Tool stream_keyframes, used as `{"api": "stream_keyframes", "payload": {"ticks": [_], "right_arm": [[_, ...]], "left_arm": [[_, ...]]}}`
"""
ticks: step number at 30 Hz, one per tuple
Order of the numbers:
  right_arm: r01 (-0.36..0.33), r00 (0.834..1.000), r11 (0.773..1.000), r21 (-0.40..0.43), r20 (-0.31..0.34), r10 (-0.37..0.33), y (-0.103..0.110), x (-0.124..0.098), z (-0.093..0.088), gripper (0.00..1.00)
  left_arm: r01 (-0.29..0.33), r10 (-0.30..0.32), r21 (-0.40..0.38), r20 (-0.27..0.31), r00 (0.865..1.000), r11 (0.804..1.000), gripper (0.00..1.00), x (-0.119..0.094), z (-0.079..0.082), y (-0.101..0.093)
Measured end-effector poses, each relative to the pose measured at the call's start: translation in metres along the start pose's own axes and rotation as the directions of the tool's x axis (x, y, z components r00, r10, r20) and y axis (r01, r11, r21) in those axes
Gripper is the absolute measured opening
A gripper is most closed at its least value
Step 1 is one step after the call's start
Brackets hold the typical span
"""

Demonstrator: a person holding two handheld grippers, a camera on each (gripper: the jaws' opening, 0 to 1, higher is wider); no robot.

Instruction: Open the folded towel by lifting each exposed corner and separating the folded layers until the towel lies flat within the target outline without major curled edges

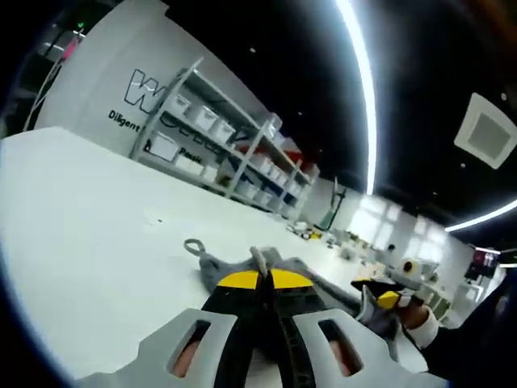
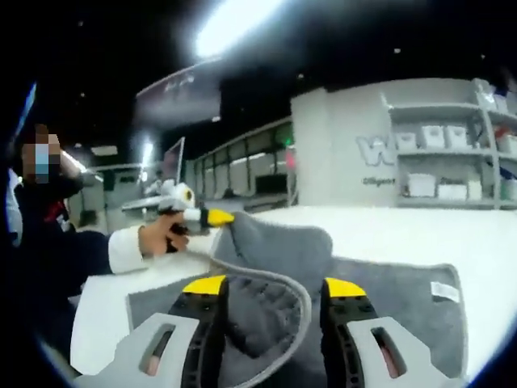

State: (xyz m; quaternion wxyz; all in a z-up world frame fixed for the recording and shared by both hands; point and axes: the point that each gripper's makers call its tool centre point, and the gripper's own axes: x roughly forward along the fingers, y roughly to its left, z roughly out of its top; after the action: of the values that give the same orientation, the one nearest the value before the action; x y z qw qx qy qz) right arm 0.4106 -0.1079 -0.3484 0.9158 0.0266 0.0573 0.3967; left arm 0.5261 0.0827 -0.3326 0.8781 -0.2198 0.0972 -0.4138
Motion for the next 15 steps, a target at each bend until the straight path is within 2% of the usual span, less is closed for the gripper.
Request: {"api": "stream_keyframes", "payload": {"ticks": [3,8,11,15], "right_arm": [[0.008,1.000,0.999,0.039,0.000,-0.008,-0.003,-0.001,-0.002,0.43],[-0.030,0.999,0.993,0.116,-0.018,0.032,0.002,-0.001,-0.010,0.35],[-0.042,0.998,0.989,0.142,-0.032,0.047,0.005,-0.001,-0.014,0.35],[-0.050,0.997,0.987,0.154,-0.049,0.058,0.009,0.000,-0.019,0.26]], "left_arm": [[-0.006,0.006,0.005,0.000,1.000,1.000,0.02,-0.001,0.000,0.002],[-0.015,0.015,0.004,0.000,1.000,1.000,0.02,0.001,0.003,0.008],[-0.022,0.022,0.008,-0.003,1.000,1.000,0.02,0.003,0.002,0.012],[-0.026,0.026,0.008,-0.006,1.000,1.000,0.02,0.001,-0.003,0.008]]}}
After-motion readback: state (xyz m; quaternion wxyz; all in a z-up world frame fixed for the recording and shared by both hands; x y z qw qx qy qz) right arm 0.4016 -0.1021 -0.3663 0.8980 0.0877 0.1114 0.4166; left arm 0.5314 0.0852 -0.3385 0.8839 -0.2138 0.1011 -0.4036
